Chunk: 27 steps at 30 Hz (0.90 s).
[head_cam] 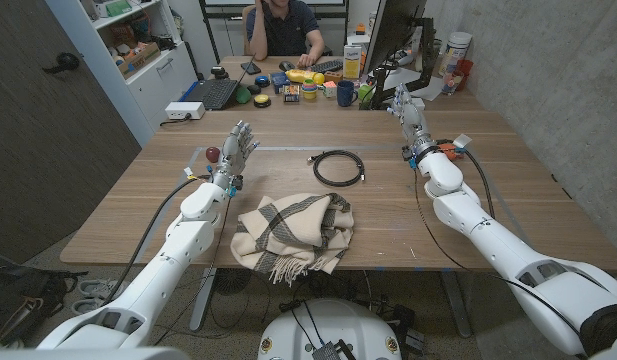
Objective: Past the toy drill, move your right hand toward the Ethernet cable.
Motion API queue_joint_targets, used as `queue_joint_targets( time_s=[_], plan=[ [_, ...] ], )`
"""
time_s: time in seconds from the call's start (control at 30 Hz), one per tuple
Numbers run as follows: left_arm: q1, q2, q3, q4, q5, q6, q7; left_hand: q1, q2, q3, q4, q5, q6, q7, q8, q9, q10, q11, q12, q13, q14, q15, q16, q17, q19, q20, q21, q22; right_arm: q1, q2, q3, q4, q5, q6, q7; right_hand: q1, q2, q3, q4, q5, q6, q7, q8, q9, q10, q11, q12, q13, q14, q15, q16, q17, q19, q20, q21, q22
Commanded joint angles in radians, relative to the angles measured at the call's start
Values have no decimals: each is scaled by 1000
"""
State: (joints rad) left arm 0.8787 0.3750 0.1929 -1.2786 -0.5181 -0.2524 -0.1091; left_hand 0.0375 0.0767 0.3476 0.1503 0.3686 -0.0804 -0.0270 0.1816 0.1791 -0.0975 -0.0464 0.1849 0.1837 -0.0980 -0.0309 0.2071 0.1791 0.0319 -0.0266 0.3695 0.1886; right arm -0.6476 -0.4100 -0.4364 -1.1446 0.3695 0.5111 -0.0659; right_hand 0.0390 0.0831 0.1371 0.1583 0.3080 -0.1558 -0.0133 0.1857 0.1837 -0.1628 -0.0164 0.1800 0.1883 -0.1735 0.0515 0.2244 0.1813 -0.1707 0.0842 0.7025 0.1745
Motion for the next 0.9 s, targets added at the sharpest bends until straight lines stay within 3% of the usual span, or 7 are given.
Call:
queue_joint_targets(
  time_s=[0.03, 0.23, 0.5, 0.7, 0.8, 0.9],
  plan=[
    [18, -11, -13, -24, 15, 8, 6, 0, 18, -1, 1, 7, -9, -3, 6, 5, -8, 2, 5, 5, -8, 0, 6, 5, 2, -7, -2, 1, 18, -6, -22, -23, -205, 57, -138, 19, 43, 0, -8, 4, -8, -19, -1, 5, -18, -2, -2, 3, -28, 3, -8, 1, -13, -32, -7, 2],
    [29, -10, -17, -40, 20, 13, 8, 0, 18, -2, 1, 8, -9, -2, 6, 5, -8, 2, 5, 5, -7, -1, 6, 5, 3, -8, -4, 1, 22, -15, -35, -48, -336, 58, -217, 27, 31, -3, -15, 0, -4, -30, 3, 5, -26, 0, 1, 3, -43, 11, -14, 0, -27, -58, -21, 2],
    [37, -9, -25, -54, 24, 19, 9, 0, 19, -3, 1, 8, -9, -3, 6, 5, -8, 2, 5, 5, -7, -1, 6, 5, 3, -9, -5, 1, 45, -20, -67, -50, -444, 60, -236, 36, 24, -4, -21, -3, 1, -34, 5, 5, -27, 0, 4, 2, -55, -20, -19, 0, -47, -68, -37, 2],
    [39, -9, -31, -55, 25, 22, 7, 0, 19, -4, 1, 8, -9, -3, 6, 5, -7, 3, 5, 5, -8, -1, 6, 5, 4, -9, -6, 1, 64, -31, -99, -79, -560, 10, -268, 47, 7, -11, -30, -11, -46, -29, -8, 5, -66, -5, -3, 2, -95, -18, -30, 0, -87, -65, -67, 2],
    [38, -11, -32, -51, 24, 21, 4, 0, 19, -5, 1, 8, -10, -2, 6, 5, -8, 2, 5, 5, -7, -1, 6, 5, 4, -9, -7, 1, 77, -40, -119, -95, -611, -17, -269, 58, -3, -15, -39, -18, -74, -39, -8, 5, -99, -12, -6, 3, -119, -6, -33, 0, -107, -29, -87, 2],
    [36, -13, -35, -45, 24, 19, 1, -1, 19, -5, 1, 8, -9, -2, 6, 5, -8, 2, 5, 5, -7, 1, 6, 5, 4, -9, -8, 1, 89, -50, -143, -119, -674, -61, -272, 67, -8, -18, -45, -25, -87, -67, -5, 6, -118, -27, -2, 3, -135, 5, -32, 0, -120, 27, -104, 3]
  ],
)
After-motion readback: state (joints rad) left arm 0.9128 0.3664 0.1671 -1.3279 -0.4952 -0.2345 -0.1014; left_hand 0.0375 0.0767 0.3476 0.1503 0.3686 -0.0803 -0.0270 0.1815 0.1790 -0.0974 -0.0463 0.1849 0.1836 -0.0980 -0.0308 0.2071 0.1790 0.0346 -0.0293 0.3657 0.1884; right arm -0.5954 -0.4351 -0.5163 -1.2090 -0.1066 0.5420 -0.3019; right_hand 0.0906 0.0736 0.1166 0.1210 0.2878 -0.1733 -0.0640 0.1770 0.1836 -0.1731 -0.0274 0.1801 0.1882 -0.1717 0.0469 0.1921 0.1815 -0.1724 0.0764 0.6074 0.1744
